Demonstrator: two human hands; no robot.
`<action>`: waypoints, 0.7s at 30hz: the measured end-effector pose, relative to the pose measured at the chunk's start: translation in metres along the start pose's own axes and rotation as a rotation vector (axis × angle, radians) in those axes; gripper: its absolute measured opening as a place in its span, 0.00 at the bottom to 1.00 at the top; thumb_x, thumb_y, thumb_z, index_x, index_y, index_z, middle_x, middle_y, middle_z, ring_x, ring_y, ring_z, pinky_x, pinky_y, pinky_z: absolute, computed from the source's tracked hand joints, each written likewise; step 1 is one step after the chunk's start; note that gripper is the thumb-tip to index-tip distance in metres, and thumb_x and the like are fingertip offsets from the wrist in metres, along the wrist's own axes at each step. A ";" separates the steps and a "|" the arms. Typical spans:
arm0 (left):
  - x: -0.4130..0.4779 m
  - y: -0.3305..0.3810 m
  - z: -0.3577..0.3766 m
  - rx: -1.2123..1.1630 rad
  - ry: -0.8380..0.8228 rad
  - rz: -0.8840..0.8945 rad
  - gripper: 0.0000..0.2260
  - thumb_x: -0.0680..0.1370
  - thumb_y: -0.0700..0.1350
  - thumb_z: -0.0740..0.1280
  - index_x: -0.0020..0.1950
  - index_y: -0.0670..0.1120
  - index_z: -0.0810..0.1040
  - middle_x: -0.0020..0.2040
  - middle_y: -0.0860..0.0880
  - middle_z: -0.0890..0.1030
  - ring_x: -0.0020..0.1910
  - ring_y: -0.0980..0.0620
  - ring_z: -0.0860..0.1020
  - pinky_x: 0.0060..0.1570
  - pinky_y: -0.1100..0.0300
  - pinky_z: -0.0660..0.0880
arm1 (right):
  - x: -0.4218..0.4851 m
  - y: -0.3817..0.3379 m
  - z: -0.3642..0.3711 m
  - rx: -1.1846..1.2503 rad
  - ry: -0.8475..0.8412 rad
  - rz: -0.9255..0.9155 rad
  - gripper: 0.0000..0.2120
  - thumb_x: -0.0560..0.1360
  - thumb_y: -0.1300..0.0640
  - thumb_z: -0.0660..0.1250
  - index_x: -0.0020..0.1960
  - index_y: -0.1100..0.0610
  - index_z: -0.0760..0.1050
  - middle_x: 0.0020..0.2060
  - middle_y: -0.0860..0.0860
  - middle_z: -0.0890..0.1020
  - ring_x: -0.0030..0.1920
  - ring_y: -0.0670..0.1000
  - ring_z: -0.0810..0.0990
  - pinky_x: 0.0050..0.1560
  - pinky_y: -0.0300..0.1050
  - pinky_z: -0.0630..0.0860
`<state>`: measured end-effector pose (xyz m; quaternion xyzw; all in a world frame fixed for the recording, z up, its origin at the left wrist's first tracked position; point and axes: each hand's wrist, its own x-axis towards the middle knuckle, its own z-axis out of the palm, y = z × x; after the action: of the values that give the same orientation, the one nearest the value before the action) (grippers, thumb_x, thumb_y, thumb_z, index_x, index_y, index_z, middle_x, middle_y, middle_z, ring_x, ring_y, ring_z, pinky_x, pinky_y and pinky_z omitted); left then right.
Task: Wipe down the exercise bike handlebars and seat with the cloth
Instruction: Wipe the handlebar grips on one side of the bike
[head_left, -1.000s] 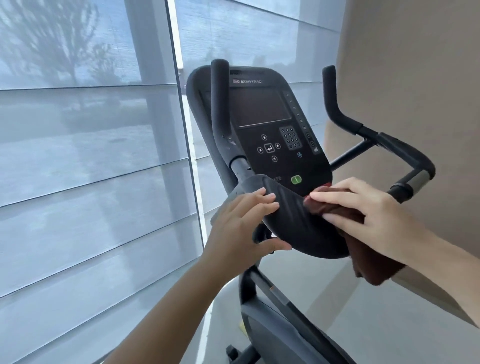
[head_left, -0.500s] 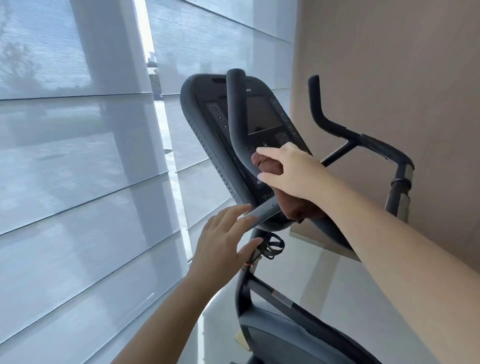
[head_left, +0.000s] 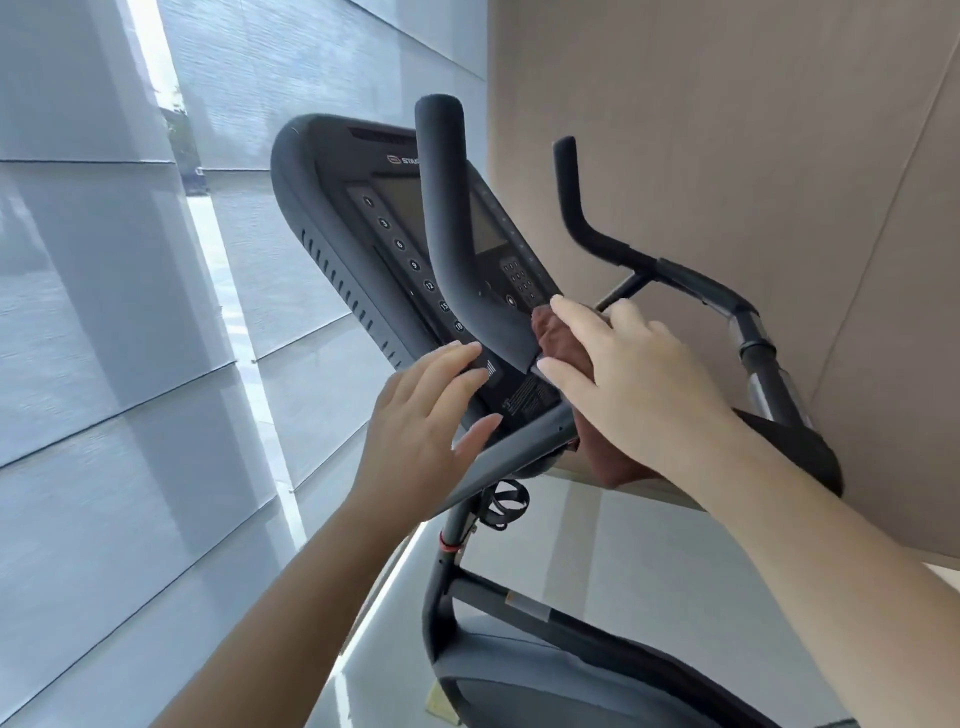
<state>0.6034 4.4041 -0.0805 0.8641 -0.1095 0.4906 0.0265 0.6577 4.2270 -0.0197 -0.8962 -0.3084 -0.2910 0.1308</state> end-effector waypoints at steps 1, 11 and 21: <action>0.005 -0.004 0.004 0.005 0.010 0.059 0.14 0.74 0.48 0.64 0.52 0.39 0.78 0.59 0.43 0.78 0.59 0.45 0.75 0.56 0.54 0.68 | -0.002 0.002 -0.002 -0.012 -0.009 -0.002 0.28 0.74 0.38 0.51 0.72 0.45 0.57 0.56 0.57 0.72 0.53 0.61 0.72 0.45 0.48 0.66; 0.031 -0.035 0.028 -0.123 0.098 0.324 0.15 0.75 0.48 0.68 0.56 0.39 0.77 0.60 0.42 0.77 0.63 0.47 0.70 0.58 0.52 0.70 | 0.022 -0.015 0.008 -0.051 0.048 0.356 0.23 0.78 0.43 0.51 0.72 0.46 0.57 0.58 0.59 0.70 0.57 0.62 0.71 0.46 0.48 0.65; 0.036 -0.047 0.045 -0.383 0.161 0.382 0.16 0.75 0.49 0.67 0.58 0.41 0.73 0.60 0.41 0.77 0.63 0.46 0.69 0.60 0.54 0.67 | -0.011 0.000 -0.009 0.051 -0.154 0.159 0.49 0.57 0.34 0.72 0.71 0.36 0.50 0.61 0.43 0.64 0.59 0.50 0.67 0.56 0.44 0.66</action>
<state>0.6697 4.4370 -0.0701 0.7653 -0.3587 0.5240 0.1050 0.6466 4.2178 -0.0192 -0.9339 -0.2528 -0.2019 0.1520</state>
